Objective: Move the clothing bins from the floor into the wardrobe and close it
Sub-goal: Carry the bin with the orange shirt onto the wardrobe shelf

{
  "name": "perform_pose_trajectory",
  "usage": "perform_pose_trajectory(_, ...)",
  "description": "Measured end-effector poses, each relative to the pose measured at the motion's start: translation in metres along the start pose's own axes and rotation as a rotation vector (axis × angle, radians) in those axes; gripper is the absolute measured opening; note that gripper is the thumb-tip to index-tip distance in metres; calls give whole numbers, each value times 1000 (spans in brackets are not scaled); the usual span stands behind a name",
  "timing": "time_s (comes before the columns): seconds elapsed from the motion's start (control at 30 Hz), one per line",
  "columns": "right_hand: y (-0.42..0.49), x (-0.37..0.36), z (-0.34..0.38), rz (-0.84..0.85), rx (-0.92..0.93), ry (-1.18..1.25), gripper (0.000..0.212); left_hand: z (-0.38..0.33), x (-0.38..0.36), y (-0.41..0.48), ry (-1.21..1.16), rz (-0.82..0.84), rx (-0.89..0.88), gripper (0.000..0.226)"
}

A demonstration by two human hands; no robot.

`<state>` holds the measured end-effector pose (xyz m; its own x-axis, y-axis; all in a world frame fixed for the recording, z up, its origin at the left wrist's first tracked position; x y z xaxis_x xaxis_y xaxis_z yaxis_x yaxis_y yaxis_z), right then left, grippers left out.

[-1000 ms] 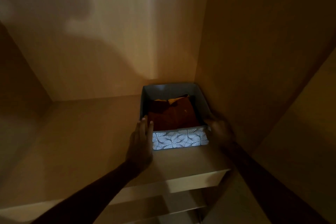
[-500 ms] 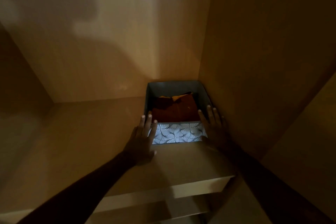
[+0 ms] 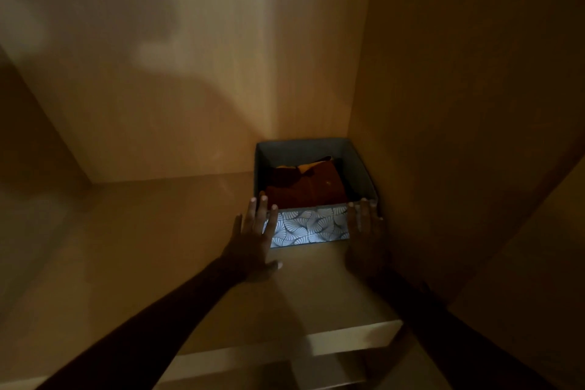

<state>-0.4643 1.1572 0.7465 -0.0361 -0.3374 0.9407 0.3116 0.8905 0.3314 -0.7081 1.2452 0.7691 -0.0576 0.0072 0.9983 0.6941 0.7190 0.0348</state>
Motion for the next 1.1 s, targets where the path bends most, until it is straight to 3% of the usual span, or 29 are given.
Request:
perform_pose_trajectory(0.13, 8, -4, -2, 47, 30, -52, 96, 0, 2, 10, -18, 27, 22, 125)
perform_pose_trajectory(0.5, 22, -1, -9, 91, 60, -62, 114, 1, 5, 24, -57, 53, 37, 125)
perform_pose_trajectory(0.63, 21, -2, -12, 99, 73, -13, 118, 1, 5, 24, -91, 38, 37, 123)
perform_pose_trajectory(0.7, 20, -3, -13, 83, 93, 42, 101, -2, 5, 21, -128, 8, 41, 117)
perform_pose_trajectory(0.73, 18, -3, -13, 70, 100, 99, 88, -4, 5, 19, -173, -21, 50, 110)
perform_pose_trajectory(0.87, -4, 15, 4, 47, 45, 404, 73, -13, 7, -11, -560, -302, 147, 77)
perform_pose_trajectory(1.1, -65, 15, 65, 231, -5, 897, 78, -22, -26, -119, -1055, -514, 550, 34)
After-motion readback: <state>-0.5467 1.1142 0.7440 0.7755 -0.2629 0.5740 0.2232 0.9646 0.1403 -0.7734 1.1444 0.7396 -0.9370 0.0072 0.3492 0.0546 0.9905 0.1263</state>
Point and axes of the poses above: each hand's wrist, its own y-axis towards the middle knuckle, its own x-axis out of the back of the hand, z = x × y, the point moved 3 cm from there along y, towards the middle knuckle, and after that the axes turned 2 degrees about -y, right-handed, at the moved point
